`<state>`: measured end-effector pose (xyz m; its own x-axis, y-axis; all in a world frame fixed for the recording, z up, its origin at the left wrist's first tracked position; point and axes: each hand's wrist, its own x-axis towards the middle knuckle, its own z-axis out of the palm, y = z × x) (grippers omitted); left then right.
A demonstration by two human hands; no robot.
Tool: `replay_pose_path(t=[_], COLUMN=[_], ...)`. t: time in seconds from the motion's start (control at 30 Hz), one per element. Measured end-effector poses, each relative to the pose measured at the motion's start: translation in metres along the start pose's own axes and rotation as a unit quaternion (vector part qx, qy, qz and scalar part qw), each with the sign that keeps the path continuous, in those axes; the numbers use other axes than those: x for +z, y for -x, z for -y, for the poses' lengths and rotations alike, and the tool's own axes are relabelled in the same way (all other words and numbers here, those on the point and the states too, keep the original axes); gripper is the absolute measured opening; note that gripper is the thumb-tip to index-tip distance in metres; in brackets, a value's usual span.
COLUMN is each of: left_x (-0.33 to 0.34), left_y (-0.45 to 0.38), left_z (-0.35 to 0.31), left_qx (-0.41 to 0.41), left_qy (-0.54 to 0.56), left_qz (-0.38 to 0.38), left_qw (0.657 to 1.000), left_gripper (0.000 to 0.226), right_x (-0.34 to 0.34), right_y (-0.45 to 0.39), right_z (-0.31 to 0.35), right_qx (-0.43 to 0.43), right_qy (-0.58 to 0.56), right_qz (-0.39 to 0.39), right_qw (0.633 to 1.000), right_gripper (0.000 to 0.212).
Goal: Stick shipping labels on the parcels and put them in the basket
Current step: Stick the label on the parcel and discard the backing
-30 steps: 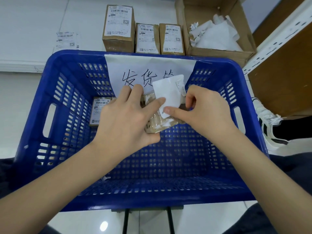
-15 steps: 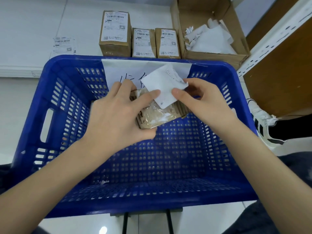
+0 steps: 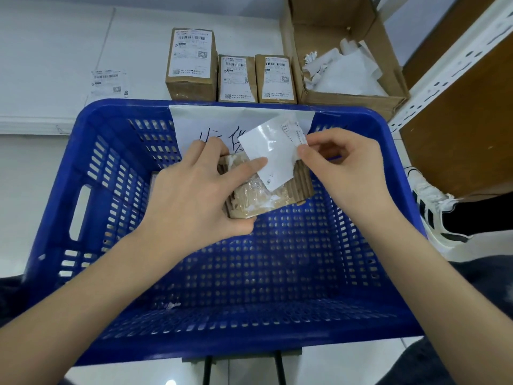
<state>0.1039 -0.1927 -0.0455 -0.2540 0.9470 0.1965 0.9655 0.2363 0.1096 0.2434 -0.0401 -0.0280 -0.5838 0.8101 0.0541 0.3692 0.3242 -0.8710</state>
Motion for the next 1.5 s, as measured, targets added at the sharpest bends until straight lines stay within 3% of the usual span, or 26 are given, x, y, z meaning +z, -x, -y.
replay_pose_path(t=[0.13,0.3,0.43,0.6,0.67,0.77,0.93,1.13,1.5], left_x=[0.002,0.002,0.004,0.002,0.002,0.003,0.003,0.001,0.004], left_y=[0.001,0.001,0.002,0.002,0.001,0.001,0.001,0.001,0.002], left_z=[-0.002,-0.003,-0.002,0.000,0.001,0.000,-0.001,-0.002,-0.003], left_qx=[0.019,0.046,0.033,0.017,0.023,0.029,0.035,0.038,0.074], left_qy=[-0.007,-0.042,-0.038,-0.034,-0.035,-0.040,-0.034,-0.026,-0.026], left_qz=[0.004,0.004,0.013,0.017,0.011,0.008,0.012,0.024,0.005], left_qw=[1.000,0.998,0.999,0.999,0.999,0.999,0.999,0.999,0.997], left_gripper=[0.071,0.067,0.069,0.074,0.068,0.068,0.069,0.077,0.066], right_x=[0.005,0.012,0.015,0.017,0.015,0.011,0.011,0.002,-0.002], right_y=[0.003,0.005,0.005,0.008,0.009,0.007,0.005,0.000,0.006], right_z=[-0.005,-0.010,-0.015,-0.014,-0.014,-0.011,-0.006,-0.001,0.000], right_qx=[-0.051,-0.081,-0.174,-0.228,-0.217,-0.124,-0.007,0.020,-0.010], right_qy=[0.098,0.141,0.220,0.255,0.236,0.148,0.040,0.011,0.041], right_qz=[-0.029,-0.037,-0.035,-0.007,0.009,0.044,0.078,0.089,0.097], right_qw=[0.993,0.986,0.959,0.940,0.947,0.980,0.996,0.996,0.994], right_gripper=[0.003,0.006,0.012,0.032,0.028,0.010,0.012,0.006,0.012])
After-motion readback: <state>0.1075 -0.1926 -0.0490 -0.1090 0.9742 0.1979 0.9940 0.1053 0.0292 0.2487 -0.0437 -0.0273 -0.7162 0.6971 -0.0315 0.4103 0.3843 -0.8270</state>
